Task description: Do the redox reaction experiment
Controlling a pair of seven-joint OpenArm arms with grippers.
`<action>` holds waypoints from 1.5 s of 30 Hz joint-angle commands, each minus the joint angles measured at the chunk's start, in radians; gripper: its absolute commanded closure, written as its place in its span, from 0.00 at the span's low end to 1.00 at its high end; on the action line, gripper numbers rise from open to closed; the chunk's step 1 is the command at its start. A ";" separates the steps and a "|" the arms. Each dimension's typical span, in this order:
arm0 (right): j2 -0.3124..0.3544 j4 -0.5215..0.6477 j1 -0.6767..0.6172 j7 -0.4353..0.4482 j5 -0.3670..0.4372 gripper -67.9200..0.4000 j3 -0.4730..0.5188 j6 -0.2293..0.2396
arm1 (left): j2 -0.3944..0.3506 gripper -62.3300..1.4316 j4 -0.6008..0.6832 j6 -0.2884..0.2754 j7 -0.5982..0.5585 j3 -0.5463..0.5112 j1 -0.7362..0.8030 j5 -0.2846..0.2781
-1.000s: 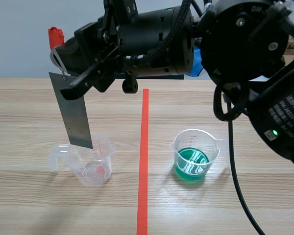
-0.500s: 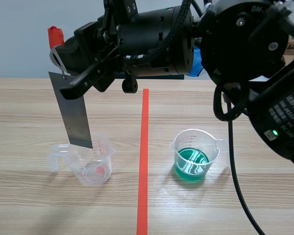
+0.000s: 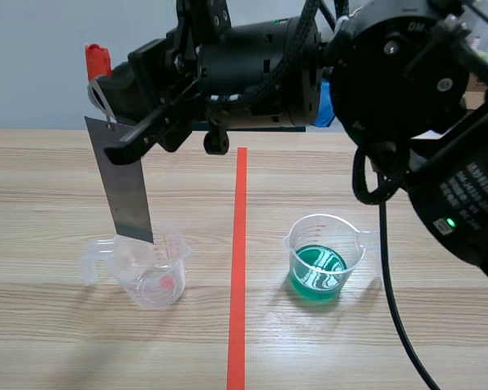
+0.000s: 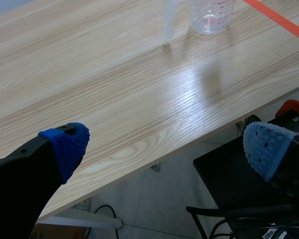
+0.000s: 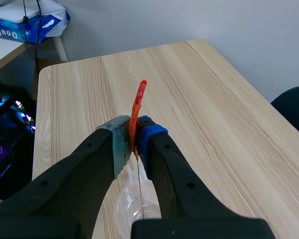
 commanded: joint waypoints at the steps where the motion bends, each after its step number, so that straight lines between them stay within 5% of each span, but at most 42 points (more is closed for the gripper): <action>1: -0.003 -0.018 0.016 0.022 0.010 0.99 0.001 0.000 | 0.003 0.00 0.012 -0.001 -0.015 0.003 0.002 -0.006; 23: -0.068 -0.281 0.016 0.256 -0.278 0.99 -0.053 0.053 | 0.003 0.00 0.011 -0.002 -0.010 0.003 0.002 -0.006; 45: -0.106 -0.328 0.016 0.408 -0.543 0.99 -0.111 0.053 | 0.003 0.00 0.011 -0.002 -0.010 0.003 0.002 -0.006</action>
